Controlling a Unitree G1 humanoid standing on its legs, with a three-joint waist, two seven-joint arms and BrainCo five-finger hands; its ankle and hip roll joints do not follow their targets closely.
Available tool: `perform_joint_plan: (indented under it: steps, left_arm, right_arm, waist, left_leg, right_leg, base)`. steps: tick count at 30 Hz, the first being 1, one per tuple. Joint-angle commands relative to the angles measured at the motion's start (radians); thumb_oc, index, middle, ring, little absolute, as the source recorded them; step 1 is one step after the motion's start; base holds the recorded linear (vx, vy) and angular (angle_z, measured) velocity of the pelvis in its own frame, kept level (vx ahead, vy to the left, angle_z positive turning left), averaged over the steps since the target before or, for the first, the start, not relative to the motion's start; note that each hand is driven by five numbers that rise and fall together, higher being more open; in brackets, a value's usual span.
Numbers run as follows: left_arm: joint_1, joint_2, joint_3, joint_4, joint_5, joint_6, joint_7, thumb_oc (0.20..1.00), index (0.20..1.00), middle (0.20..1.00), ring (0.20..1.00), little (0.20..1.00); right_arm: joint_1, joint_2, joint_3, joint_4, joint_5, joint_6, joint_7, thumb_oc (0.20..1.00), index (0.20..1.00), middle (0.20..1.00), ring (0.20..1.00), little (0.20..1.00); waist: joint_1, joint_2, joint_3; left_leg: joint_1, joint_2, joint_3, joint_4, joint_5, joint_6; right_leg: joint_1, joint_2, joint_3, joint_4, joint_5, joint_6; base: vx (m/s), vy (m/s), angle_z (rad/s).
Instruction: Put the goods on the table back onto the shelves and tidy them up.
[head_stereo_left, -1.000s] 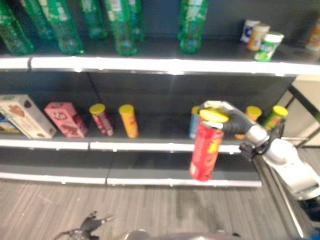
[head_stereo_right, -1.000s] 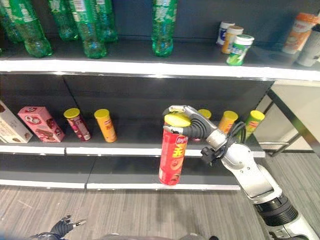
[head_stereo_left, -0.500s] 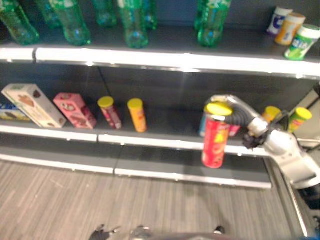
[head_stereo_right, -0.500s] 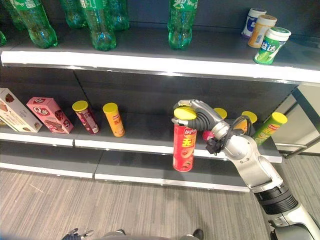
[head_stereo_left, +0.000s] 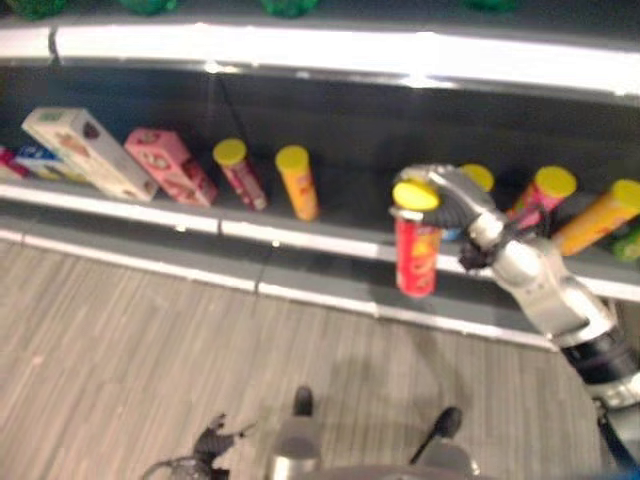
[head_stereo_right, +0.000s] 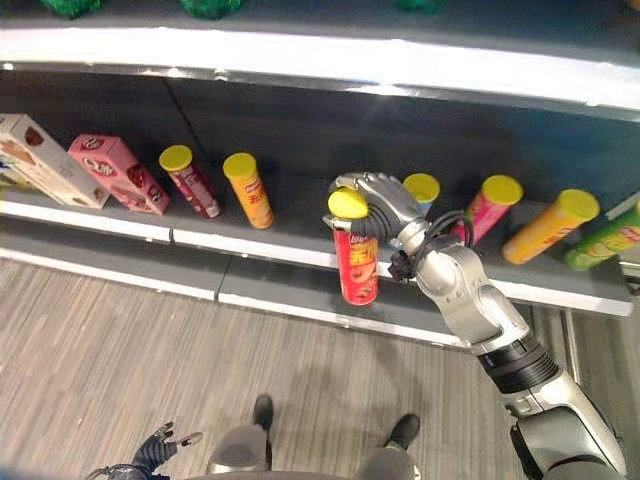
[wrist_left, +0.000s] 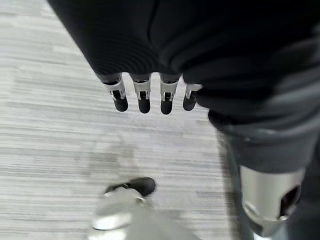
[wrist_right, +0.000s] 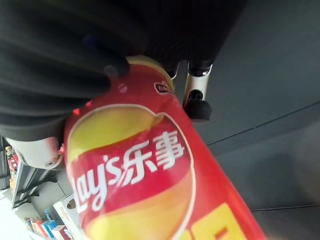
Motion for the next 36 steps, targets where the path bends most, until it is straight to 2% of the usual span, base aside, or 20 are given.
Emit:
perform_joint_plan:
  steps: [1,3,5,6,8,9,15,21,28,31,36]
  left_arm:
    - [-0.02,0.062,-0.049,-0.022,0.006,-0.032,0.021,1.0,1.0,1.0,1.0,1.0]
    - [-0.025,0.065,-0.058,-0.035,0.0,-0.037,0.024,1.0,1.0,1.0,1.0,1.0]
    - [-0.044,0.069,-0.092,-0.07,-0.02,-0.052,0.033,1.0,1.0,1.0,1.0,1.0]
    - [-0.045,0.069,-0.092,-0.07,-0.021,-0.052,0.033,1.0,1.0,1.0,1.0,1.0]
    - [-0.064,0.079,-0.121,-0.101,-0.032,-0.063,0.04,1.0,1.0,1.0,1.0,1.0]
    - [-0.071,0.082,-0.129,-0.108,-0.036,-0.068,0.045,1.0,1.0,1.0,1.0,1.0]
    - [-0.109,0.082,-0.169,-0.138,-0.053,-0.088,0.072,1.0,1.0,1.0,1.0,1.0]
    - [-0.132,0.077,-0.195,-0.154,-0.053,-0.095,0.083,1.0,1.0,1.0,1.0,1.0]
    - [-0.147,0.075,-0.22,-0.193,-0.068,-0.11,0.091,1.0,1.0,1.0,1.0,1.0]
    - [-0.144,0.076,-0.221,-0.2,-0.067,-0.113,0.088,1.0,1.0,1.0,1.0,1.0]
    - [-0.137,0.081,-0.219,-0.207,-0.059,-0.119,0.078,1.0,1.0,1.0,1.0,1.0]
  right_arm:
    - [-0.127,0.007,-0.007,-0.021,-0.047,-0.016,-0.116,0.2,0.2,0.2,0.2,0.2]
    - [-0.139,0.006,-0.013,-0.014,-0.06,-0.014,-0.142,0.2,0.2,0.2,0.2,0.2]
    - [-0.188,0.01,-0.042,0.02,-0.108,0.0,-0.233,0.2,0.2,0.2,0.2,0.2]
    - [-0.19,0.009,-0.041,0.022,-0.108,-0.001,-0.234,0.2,0.2,0.2,0.2,0.2]
    - [-0.229,0.014,-0.067,0.053,-0.134,0.014,-0.312,0.2,0.2,0.2,0.2,0.2]
    - [-0.24,0.02,-0.078,0.059,-0.139,0.015,-0.34,0.2,0.2,0.2,0.2,0.2]
    - [-0.284,0.003,-0.124,0.108,-0.194,0.053,-0.455,0.2,0.2,0.2,0.2,0.2]
    - [-0.308,-0.034,-0.16,0.13,-0.22,0.082,-0.521,0.2,0.2,0.2,0.2,0.2]
    - [-0.337,-0.08,-0.147,0.203,-0.237,0.111,-0.556,0.2,0.2,0.2,0.2,0.2]
    - [-0.346,-0.1,-0.13,0.22,-0.252,0.113,-0.555,0.2,0.2,0.2,0.2,0.2]
    - [-0.35,-0.184,-0.086,0.253,-0.286,0.11,-0.533,0.2,0.2,0.2,0.2,0.2]
  waist:
    - [0.041,0.027,0.006]
    - [0.046,0.035,0.019]
    - [0.059,0.065,0.062]
    - [0.058,0.065,0.062]
    - [0.066,0.087,0.086]
    - [0.068,0.097,0.091]
    - [0.073,0.128,0.126]
    - [0.068,0.142,0.137]
    - [0.065,0.155,0.137]
    - [0.066,0.158,0.134]
    - [0.066,0.174,0.13]
  left_leg:
    - [-0.012,-0.023,0.013,-0.099,0.023,0.04]
    - [-0.029,-0.023,0.006,-0.097,0.03,0.038]
    - [-0.082,-0.027,-0.017,-0.096,0.048,0.035]
    - [-0.084,-0.027,-0.017,-0.096,0.049,0.035]
    - [-0.129,-0.031,-0.033,-0.095,0.062,0.033]
    - [-0.134,-0.029,-0.043,-0.098,0.05,0.028]
    - [-0.197,-0.043,-0.059,-0.099,0.06,0.028]
    - [-0.243,-0.058,-0.072,-0.101,0.067,0.027]
    - [-0.274,-0.077,-0.082,-0.103,0.069,0.028]
    - [-0.282,-0.081,-0.083,-0.104,0.071,0.027]
    - [-0.305,-0.099,-0.102,-0.104,0.076,0.025]
  right_leg:
    - [-0.127,-0.076,0.074,0.162,-0.016,0.023]
    - [-0.141,-0.081,0.07,0.172,-0.018,0.023]
    - [-0.189,-0.093,0.065,0.197,-0.02,0.023]
    - [-0.191,-0.093,0.065,0.198,-0.02,0.023]
    - [-0.233,-0.102,0.066,0.215,-0.021,0.026]
    - [-0.24,-0.099,0.08,0.225,-0.039,0.04]
    - [-0.317,-0.123,0.084,0.26,-0.041,0.045]
    - [-0.358,-0.136,0.081,0.263,-0.034,0.051]
    - [-0.385,-0.149,0.086,0.264,-0.027,0.055]
    - [-0.388,-0.152,0.086,0.26,-0.025,0.057]
    - [-0.4,-0.166,0.082,0.271,-0.027,0.06]
  base:
    - [-0.1,-0.024,0.31]
    - [-0.09,-0.027,0.25]
    - [-0.1,-0.032,0.16]
    - [-0.08,-0.035,0.22]
    - [-0.06,-0.043,0.28]
    - [0.02,-0.027,0.3]
    - [-0.05,0.003,0.11]
    - [-0.03,-0.005,0.09]
    - [-0.01,0.006,0.06]
    - [-0.01,0.012,0.05]
    - [-0.01,0.005,0.07]
